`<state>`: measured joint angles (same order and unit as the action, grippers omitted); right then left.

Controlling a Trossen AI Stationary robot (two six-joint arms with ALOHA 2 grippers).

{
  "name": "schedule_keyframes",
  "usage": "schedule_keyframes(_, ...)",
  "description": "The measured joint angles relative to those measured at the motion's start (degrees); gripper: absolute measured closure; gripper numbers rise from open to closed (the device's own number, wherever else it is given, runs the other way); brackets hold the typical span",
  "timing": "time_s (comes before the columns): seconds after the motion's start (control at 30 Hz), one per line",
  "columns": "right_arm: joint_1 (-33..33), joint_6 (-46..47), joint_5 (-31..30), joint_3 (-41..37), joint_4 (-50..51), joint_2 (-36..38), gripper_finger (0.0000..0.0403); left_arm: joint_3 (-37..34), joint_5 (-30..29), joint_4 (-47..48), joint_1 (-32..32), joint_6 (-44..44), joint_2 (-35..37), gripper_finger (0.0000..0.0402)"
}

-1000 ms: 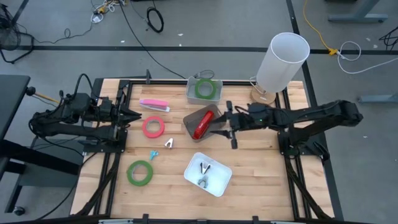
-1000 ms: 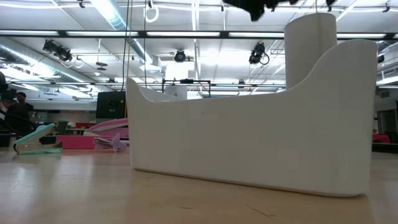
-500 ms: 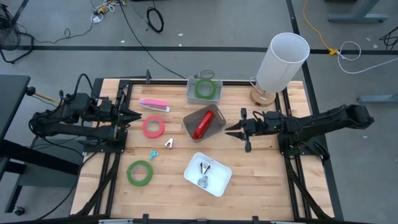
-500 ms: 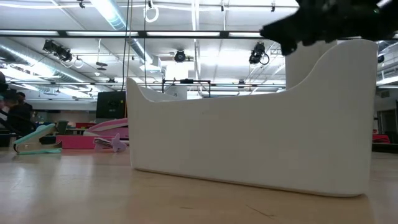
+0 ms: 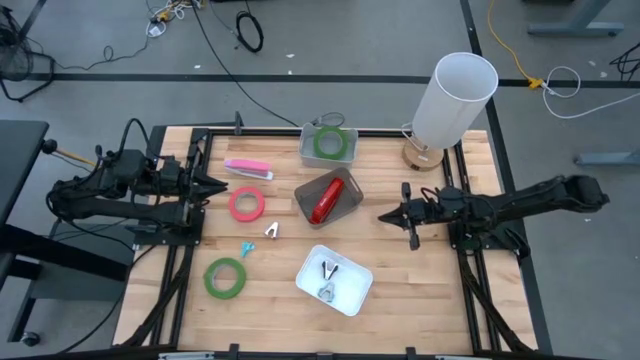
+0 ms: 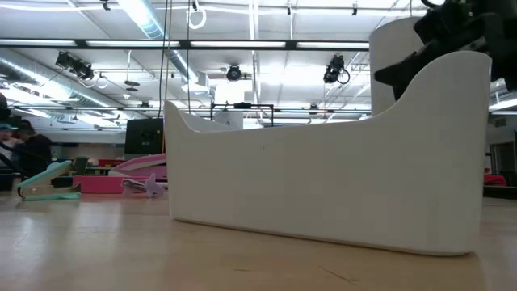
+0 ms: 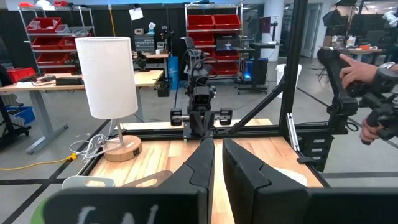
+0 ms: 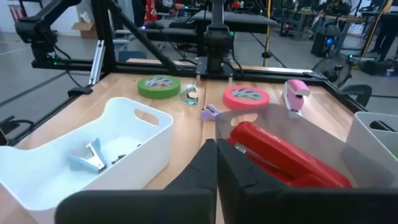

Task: Pick and place Stapler, Stapler remover, tape
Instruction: Put the pink stapler into the black bin

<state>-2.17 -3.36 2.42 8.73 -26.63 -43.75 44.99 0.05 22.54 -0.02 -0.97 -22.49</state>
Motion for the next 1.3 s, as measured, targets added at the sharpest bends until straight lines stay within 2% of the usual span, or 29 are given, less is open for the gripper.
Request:
schedule_keyframes(0.5,0.00,-0.19,0.00,-7.34,-0.44,9.31,0.0401,0.00,0.01,-0.01,-0.01,0.00,-0.01,0.0367)
schedule_keyframes(0.87,0.00,-2.07,-0.07,-7.89,1.34,14.82,0.0401,0.00,0.01,0.01,-0.01,0.00,-0.01,0.0367)
schedule_keyframes(1.3,0.00,-1.61,-0.07,-7.89,12.64,25.49,0.0401,0.00,0.01,0.01,-0.01,0.00,0.01,0.0367)
